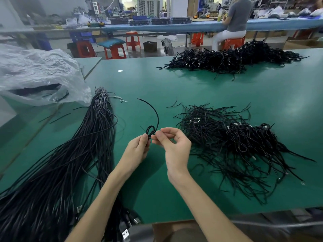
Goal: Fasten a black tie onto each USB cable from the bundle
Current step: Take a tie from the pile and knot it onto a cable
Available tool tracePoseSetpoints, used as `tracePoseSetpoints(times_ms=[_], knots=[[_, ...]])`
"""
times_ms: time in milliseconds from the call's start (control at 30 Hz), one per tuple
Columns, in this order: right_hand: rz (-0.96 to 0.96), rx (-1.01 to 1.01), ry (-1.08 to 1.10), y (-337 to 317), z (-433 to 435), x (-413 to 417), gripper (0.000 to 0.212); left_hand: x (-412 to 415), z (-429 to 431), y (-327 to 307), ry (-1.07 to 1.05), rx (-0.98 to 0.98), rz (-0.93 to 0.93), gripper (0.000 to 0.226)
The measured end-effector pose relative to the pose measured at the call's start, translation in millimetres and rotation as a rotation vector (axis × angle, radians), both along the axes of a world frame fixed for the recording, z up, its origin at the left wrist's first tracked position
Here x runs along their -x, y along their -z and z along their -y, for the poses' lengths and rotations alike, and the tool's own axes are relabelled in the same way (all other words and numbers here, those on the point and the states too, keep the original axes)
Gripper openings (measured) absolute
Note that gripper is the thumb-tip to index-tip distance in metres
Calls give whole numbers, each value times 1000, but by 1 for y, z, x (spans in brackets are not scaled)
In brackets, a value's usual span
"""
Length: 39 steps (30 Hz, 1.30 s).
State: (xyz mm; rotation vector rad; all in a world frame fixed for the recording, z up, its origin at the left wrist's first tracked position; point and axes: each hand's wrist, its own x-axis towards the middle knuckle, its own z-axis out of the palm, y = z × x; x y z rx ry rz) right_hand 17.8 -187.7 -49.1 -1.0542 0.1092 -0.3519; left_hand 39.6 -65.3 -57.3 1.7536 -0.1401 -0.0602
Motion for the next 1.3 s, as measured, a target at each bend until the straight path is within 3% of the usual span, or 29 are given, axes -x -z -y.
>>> tracePoseSetpoints(times_ms=[267,600,767,933,1167,1300], knots=[[-96,58,50,19,-2,-2,12,0,-5,1,41,8,10,38],[-95,174,-63,21,-2,-1,12,0,-5,0,-38,44,-29,39],[-62,246,-182,16,-1,1,23,1,-12,-2,75,253,-169,47],[-42,293,-322,13,-2,4,40,0,-17,-3,206,331,-311,35],[-46,490,-358,13,-5,6,32,2,-17,-1,78,345,-267,34],[-27,507,-286,17,-8,7,31,3,-12,-2,-17,240,-229,38]])
